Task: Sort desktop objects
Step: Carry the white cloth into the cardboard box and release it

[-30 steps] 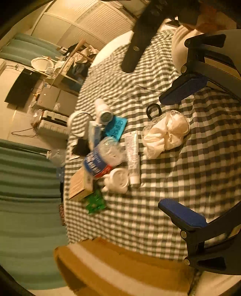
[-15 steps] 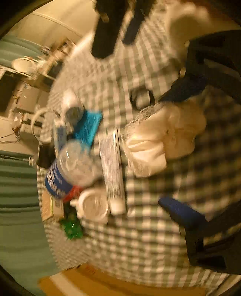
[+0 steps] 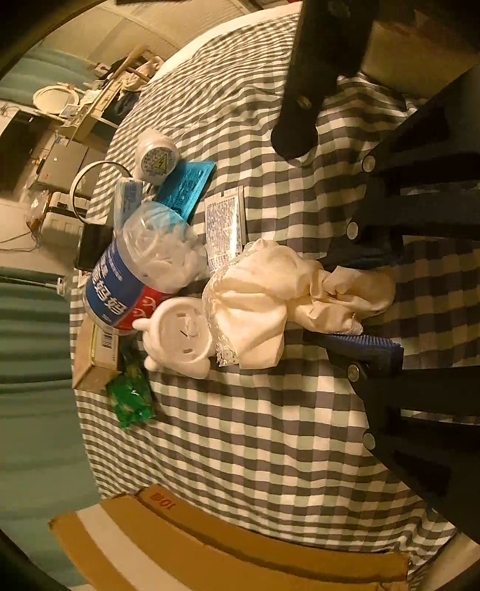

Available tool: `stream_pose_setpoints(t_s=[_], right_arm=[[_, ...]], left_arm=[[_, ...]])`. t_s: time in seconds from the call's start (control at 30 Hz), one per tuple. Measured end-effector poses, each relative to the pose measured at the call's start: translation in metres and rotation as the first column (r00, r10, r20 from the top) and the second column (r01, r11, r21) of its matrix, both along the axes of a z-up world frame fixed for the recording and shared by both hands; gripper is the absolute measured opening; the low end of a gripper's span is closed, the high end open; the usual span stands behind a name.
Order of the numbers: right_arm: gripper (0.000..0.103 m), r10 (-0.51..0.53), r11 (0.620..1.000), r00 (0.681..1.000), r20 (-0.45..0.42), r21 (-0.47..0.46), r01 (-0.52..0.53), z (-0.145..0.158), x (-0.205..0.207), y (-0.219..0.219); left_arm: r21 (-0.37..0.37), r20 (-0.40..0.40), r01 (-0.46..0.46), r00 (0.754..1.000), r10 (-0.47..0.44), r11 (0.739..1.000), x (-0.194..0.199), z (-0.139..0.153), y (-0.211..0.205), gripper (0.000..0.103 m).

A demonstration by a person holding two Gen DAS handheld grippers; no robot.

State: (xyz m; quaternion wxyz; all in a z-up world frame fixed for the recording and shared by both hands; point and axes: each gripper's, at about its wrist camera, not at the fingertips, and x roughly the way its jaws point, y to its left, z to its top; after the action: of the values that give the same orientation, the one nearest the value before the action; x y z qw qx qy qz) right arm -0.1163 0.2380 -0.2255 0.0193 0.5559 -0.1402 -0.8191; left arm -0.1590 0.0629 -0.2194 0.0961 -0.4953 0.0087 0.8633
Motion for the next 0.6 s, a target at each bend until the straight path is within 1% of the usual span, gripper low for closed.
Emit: stream_pose_setpoints(t_s=[0.03, 0.1, 0.13, 0.17, 0.2, 0.23, 0.3, 0.33, 0.37, 0.43, 0.5, 0.6], right_arm=[[0.079, 0.003, 1.0, 1.0, 0.023, 0.005, -0.004, -0.005, -0.002, -0.001], [0.07, 0.009, 1.0, 0.999, 0.045, 0.018, -0.01, -0.011, -0.005, -0.004], [0.067, 0.015, 0.999, 0.998, 0.053, 0.03, -0.017, -0.014, -0.006, -0.006], [0.06, 0.018, 0.999, 0.998, 0.055, 0.043, -0.02, -0.015, -0.006, -0.008], [0.051, 0.019, 0.998, 0.998, 0.054, 0.058, -0.022, -0.015, -0.005, -0.009], [0.046, 0.018, 0.997, 0.999, 0.05, 0.073, -0.022, -0.014, -0.004, -0.009], [0.029, 0.025, 0.997, 0.999, 0.047, 0.065, -0.028, -0.014, -0.002, -0.009], [0.025, 0.029, 0.998, 0.999, 0.046, 0.058, -0.032, -0.014, -0.002, -0.009], [0.018, 0.032, 0.998, 0.998, 0.046, 0.055, -0.034, -0.015, 0.0, -0.009], [0.015, 0.036, 0.997, 0.999, 0.041, 0.072, -0.039, -0.014, 0.002, -0.01], [0.008, 0.044, 0.996, 0.998, 0.035, 0.077, -0.046, -0.012, -0.001, -0.012], [0.005, 0.037, 0.998, 0.999, 0.018, 0.048, -0.038, -0.008, 0.003, -0.008]], left_arm=[[0.002, -0.003, -0.001, 1.0, 0.001, 1.0, 0.001, 0.0, -0.001, 0.029], [0.002, -0.004, 0.001, 1.0, -0.001, 1.0, 0.001, 0.0, -0.001, 0.029], [0.004, -0.002, 0.001, 1.0, -0.001, 1.0, 0.001, 0.0, -0.002, 0.029], [0.009, -0.001, -0.001, 1.0, 0.001, 1.0, 0.001, 0.0, -0.003, 0.029], [0.013, 0.0, -0.004, 1.0, 0.004, 1.0, 0.001, 0.0, -0.004, 0.029], [0.017, 0.002, -0.006, 1.0, 0.006, 1.0, 0.001, 0.0, -0.005, 0.029], [0.019, 0.001, -0.008, 1.0, 0.008, 1.0, 0.001, 0.0, -0.004, 0.029], [0.02, -0.001, -0.008, 1.0, 0.008, 1.0, 0.001, 0.0, -0.004, 0.029], [0.019, -0.003, -0.008, 1.0, 0.008, 1.0, 0.0, 0.0, -0.003, 0.029], [0.019, -0.007, -0.008, 1.0, 0.008, 1.0, 0.001, 0.001, -0.003, 0.029], [0.021, -0.014, -0.012, 1.0, 0.012, 1.0, 0.001, 0.003, -0.004, 0.029], [0.045, -0.039, -0.02, 0.999, 0.022, 0.999, 0.004, 0.009, -0.009, 0.029]])
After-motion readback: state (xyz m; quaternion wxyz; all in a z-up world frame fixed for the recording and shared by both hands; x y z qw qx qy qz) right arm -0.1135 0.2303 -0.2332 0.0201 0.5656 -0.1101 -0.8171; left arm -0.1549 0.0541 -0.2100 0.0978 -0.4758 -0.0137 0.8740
